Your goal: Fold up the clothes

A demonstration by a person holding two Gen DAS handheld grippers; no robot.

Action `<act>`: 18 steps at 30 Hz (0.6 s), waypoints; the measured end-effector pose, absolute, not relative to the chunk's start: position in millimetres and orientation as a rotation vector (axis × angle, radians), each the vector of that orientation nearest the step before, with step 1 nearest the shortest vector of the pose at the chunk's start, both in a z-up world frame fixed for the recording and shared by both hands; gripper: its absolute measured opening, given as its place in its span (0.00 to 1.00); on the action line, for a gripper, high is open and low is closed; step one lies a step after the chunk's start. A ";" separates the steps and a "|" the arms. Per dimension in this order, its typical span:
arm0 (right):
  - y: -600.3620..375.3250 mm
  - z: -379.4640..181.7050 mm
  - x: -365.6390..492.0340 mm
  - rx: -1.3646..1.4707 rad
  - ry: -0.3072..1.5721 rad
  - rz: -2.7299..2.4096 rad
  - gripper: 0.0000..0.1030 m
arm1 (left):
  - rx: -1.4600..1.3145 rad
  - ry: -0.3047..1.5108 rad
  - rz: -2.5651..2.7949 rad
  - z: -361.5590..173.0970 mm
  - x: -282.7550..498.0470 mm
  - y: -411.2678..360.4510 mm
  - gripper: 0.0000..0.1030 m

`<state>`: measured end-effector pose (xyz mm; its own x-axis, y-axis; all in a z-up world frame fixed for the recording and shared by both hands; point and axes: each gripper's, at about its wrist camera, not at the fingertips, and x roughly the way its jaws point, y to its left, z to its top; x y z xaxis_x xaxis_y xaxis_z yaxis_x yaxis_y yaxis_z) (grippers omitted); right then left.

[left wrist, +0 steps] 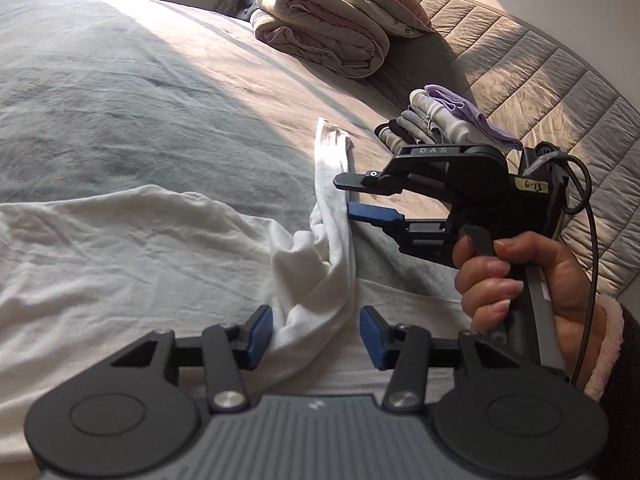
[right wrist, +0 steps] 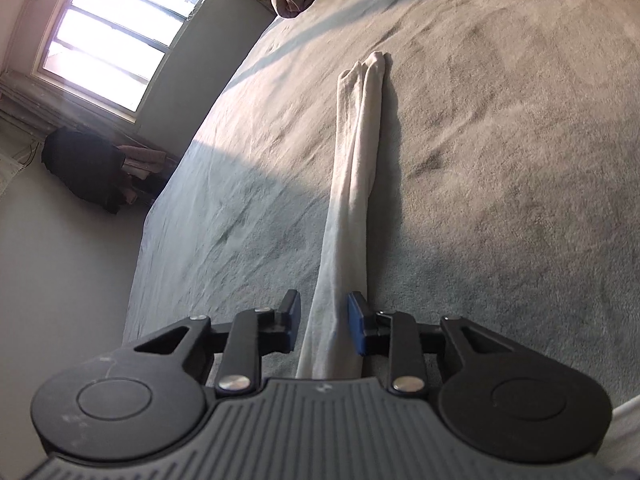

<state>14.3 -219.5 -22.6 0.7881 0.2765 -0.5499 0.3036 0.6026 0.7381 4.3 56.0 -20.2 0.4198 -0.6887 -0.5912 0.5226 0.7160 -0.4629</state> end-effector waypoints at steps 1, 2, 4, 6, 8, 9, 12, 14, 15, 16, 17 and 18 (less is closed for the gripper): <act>-218.8 -20.6 14.7 0.920 0.684 -0.021 0.30 | -0.216 0.843 -0.769 -20.6 3.8 54.8 0.41; -216.7 -18.4 15.4 0.879 0.677 -0.023 0.30 | -0.212 0.842 -0.771 -21.0 3.2 53.9 0.40; -211.0 -14.3 17.2 0.783 0.665 -0.026 0.30 | -0.202 0.841 -0.773 -21.2 1.2 52.5 0.32; -203.7 -15.8 18.6 0.703 0.670 -0.017 0.30 | -0.183 0.838 -0.770 -21.4 -0.7 51.7 0.22; -196.2 -17.7 19.3 0.622 0.675 -0.010 0.27 | -0.166 0.833 -0.766 -21.0 -2.2 51.7 0.14; -192.8 -17.5 19.2 0.576 0.673 -0.012 0.15 | -0.167 0.829 -0.763 -19.8 -2.3 52.9 0.09; -190.5 -8.8 14.4 0.519 0.635 -0.003 0.04 | -0.172 0.817 -0.754 -16.5 -2.8 56.4 0.05; -191.7 0.2 10.4 0.505 0.596 -0.002 0.04 | -0.183 0.798 -0.756 -11.6 -4.1 60.5 0.05; -192.5 5.0 8.4 0.499 0.576 -0.002 0.04 | -0.191 0.789 -0.761 -9.3 -4.9 62.5 0.05; -193.5 10.0 6.8 0.497 0.561 0.001 0.04 | -0.202 0.780 -0.767 -6.0 -6.0 65.0 0.05; -194.2 15.3 4.8 0.496 0.550 0.004 0.04 | -0.210 0.771 -0.773 -2.8 -7.2 66.9 0.05; -194.7 20.5 2.6 0.494 0.540 0.006 0.04 | -0.216 0.763 -0.777 -0.2 -8.5 68.4 0.05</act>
<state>2.6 -194.7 20.5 0.8607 0.1327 -0.4914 0.1223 0.8832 0.4528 -8.5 68.4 -0.2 0.4659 -0.7011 -0.5399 0.5525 0.7070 -0.4414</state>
